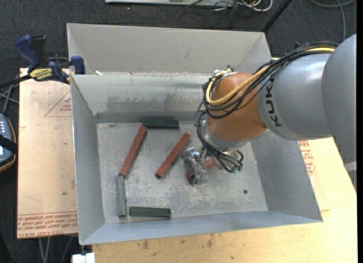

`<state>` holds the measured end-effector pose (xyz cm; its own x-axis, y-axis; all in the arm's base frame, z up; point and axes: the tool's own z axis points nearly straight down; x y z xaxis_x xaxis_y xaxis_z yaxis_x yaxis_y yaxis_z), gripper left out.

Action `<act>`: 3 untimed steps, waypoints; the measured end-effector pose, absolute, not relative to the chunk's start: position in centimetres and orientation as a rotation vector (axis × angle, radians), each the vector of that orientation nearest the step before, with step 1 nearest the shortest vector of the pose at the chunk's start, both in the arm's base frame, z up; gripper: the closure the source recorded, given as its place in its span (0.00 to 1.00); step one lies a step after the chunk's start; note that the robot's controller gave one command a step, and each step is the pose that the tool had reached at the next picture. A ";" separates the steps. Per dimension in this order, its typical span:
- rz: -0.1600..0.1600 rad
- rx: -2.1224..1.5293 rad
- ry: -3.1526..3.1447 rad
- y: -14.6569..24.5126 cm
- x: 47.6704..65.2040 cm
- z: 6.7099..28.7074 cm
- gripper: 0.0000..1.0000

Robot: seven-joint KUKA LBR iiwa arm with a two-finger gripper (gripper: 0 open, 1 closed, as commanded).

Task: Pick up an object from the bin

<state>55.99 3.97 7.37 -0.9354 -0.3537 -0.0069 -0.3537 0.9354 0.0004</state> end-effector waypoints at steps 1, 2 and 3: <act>0.005 -0.547 3.098 4.0 55.7 8.3 1.00; 0.001 -0.592 3.078 4.7 56.0 11.6 1.00; 0.006 -0.654 3.081 3.3 56.8 14.1 1.00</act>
Offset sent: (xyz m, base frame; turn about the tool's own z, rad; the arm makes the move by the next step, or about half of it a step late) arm -0.0024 0.0230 -0.0037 -0.1371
